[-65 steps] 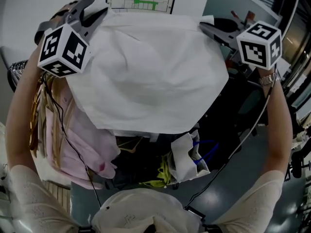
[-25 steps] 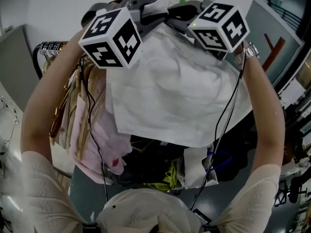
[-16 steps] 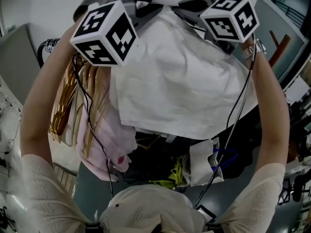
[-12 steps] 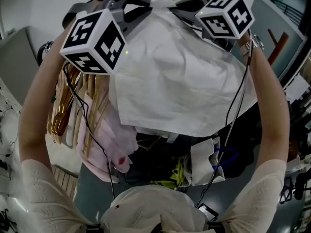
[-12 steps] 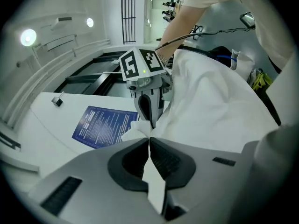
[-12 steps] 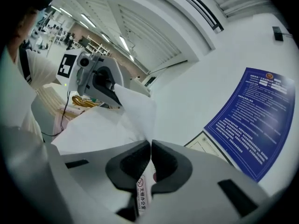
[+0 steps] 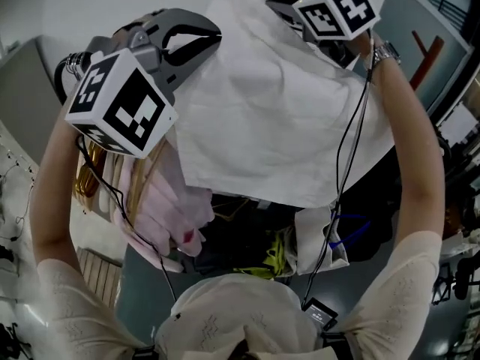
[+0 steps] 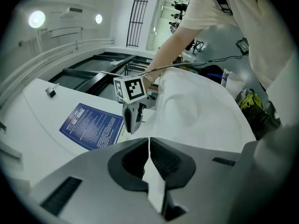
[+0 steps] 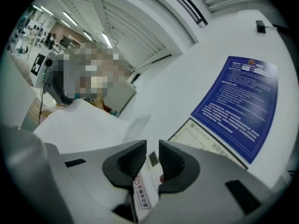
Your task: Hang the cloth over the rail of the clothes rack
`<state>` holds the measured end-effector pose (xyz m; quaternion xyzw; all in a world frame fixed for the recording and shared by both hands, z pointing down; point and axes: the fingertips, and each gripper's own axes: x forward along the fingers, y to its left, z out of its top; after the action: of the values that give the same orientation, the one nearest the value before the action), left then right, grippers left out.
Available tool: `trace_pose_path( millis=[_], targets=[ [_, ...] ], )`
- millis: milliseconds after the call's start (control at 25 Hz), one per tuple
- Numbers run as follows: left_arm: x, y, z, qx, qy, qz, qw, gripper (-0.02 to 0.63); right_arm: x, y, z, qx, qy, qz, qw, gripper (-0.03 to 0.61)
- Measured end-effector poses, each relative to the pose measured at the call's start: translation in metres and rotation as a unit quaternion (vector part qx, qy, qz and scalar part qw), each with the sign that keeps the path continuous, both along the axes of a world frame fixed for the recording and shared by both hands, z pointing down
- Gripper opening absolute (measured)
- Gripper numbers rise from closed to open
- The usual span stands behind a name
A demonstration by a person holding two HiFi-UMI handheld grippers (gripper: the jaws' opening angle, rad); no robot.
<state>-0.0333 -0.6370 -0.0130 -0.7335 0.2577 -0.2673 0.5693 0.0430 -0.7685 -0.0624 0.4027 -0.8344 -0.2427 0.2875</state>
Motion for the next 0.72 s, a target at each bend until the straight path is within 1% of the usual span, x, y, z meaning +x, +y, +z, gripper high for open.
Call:
trace_pose_path(
  millis=[80,120,200,280,320,400,480,600,640,720],
  targets=[
    [0.003,-0.005,0.006,0.001,-0.005,-0.005,1.0000,0.017,0.014,0.000,-0.016,0.034,-0.031,0.023,0.999,0.071],
    [0.002,-0.007,0.007,0.002,-0.004,-0.005,1.0000,0.017,0.019,0.006,-0.026,0.046,-0.053,0.021,0.997,0.071],
    [0.002,-0.009,0.007,0.005,-0.001,-0.006,1.0000,0.017,0.022,0.029,-0.045,0.055,-0.100,-0.004,0.993,0.071],
    [0.003,-0.010,0.006,0.014,0.000,-0.010,0.9999,0.017,0.025,0.057,-0.062,0.067,-0.132,-0.011,0.989,0.069],
    [0.004,-0.010,0.005,0.019,0.001,-0.012,0.9997,0.017,0.027,0.071,-0.068,0.077,-0.137,-0.005,0.988,0.069],
    [0.006,-0.012,0.004,0.026,0.005,-0.018,0.9995,0.016,0.030,0.098,-0.072,0.094,-0.132,0.014,0.987,0.069],
    [0.007,-0.011,0.003,0.026,0.011,-0.020,0.9994,0.016,0.032,0.124,-0.065,0.094,-0.136,0.030,0.986,0.067],
    [0.004,-0.009,-0.001,0.026,0.036,-0.027,0.9986,0.017,0.038,0.157,-0.048,0.089,-0.162,0.051,0.981,0.043],
    [0.003,-0.009,-0.003,0.030,0.051,-0.033,0.9977,0.017,0.039,0.168,-0.041,0.090,-0.170,0.053,0.980,0.037],
    [-0.002,-0.009,-0.009,0.053,0.090,-0.050,0.9933,0.017,0.041,0.188,-0.026,0.092,-0.184,0.048,0.977,0.024]
  ],
)
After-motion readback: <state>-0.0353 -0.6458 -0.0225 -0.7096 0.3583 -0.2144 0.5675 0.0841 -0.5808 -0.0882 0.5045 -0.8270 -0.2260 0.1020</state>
